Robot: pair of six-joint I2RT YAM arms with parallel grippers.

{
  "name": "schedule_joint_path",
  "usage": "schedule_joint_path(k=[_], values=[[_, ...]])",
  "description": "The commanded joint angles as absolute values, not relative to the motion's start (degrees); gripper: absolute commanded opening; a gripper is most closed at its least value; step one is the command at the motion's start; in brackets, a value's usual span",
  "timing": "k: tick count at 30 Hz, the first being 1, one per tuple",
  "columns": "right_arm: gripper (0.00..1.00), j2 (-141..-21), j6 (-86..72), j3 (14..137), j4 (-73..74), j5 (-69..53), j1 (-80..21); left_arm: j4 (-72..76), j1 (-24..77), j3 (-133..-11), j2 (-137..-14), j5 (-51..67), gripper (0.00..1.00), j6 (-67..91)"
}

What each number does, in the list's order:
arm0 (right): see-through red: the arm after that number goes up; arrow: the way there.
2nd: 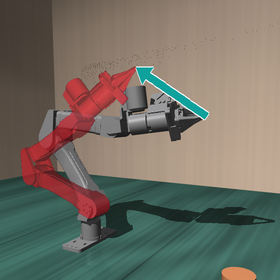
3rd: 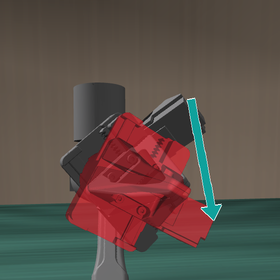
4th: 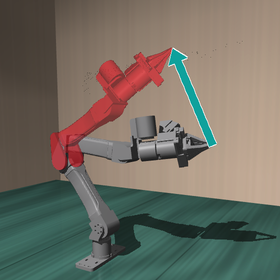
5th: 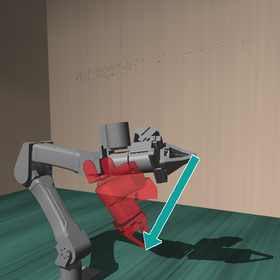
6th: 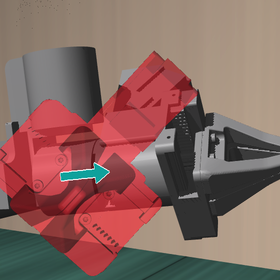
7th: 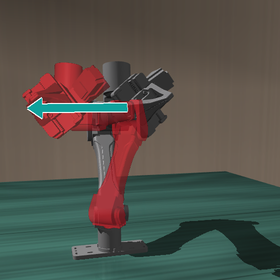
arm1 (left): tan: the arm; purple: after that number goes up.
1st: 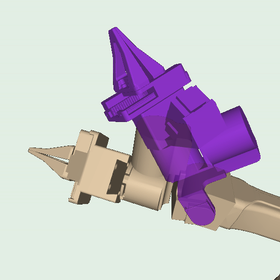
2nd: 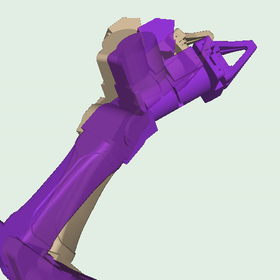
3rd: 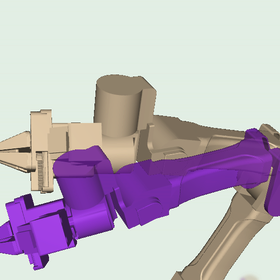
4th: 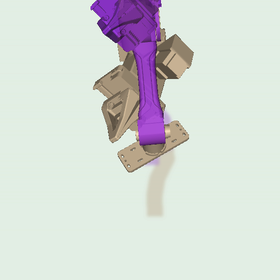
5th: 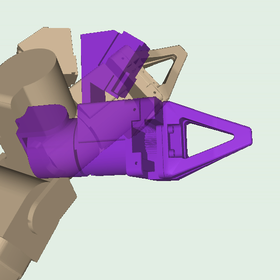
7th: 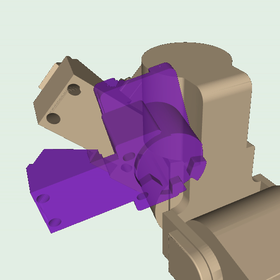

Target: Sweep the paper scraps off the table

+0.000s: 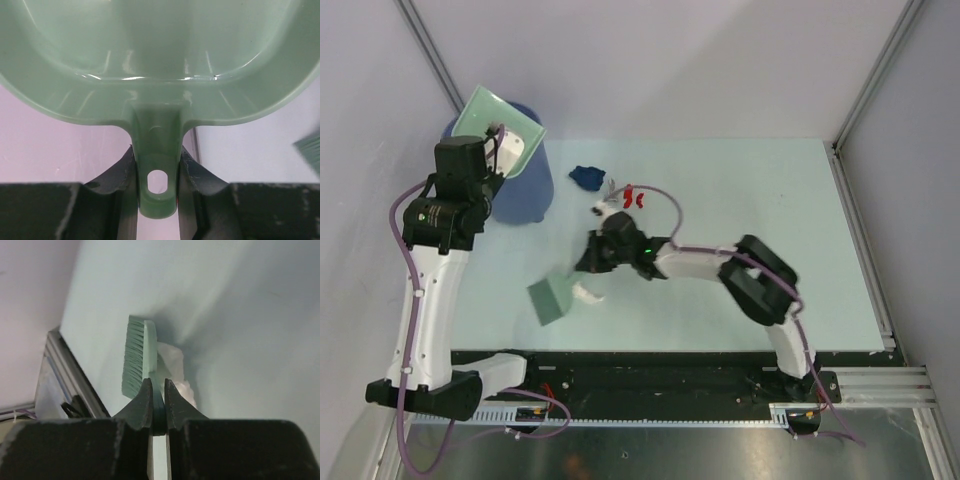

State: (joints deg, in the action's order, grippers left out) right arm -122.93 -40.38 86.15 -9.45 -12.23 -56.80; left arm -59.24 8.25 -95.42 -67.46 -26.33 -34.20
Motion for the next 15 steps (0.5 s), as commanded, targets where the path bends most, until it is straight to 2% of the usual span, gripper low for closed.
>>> schedule_joint_path(k=[1,6,11,15], values=[[0.0,-103.92,-33.67,70.89,-2.22,-3.08,-50.46,-58.27,8.26,-94.31,-66.44,-22.86,0.0,-31.64],[0.0,-88.0,-27.08,60.22,6.49,2.29,-46.42,-60.55,11.24,-92.12,-67.41,-17.59,0.0,-30.85],[0.0,-75.8,-22.42,59.24,9.32,-7.02,-44.3,-63.97,22.31,-87.72,-68.81,-15.47,0.0,-28.66],[0.0,-65.5,-21.71,59.5,11.76,-3.54,-42.37,-69.07,25.14,-85.27,-71.19,-8.1,0.0,-26.98]])
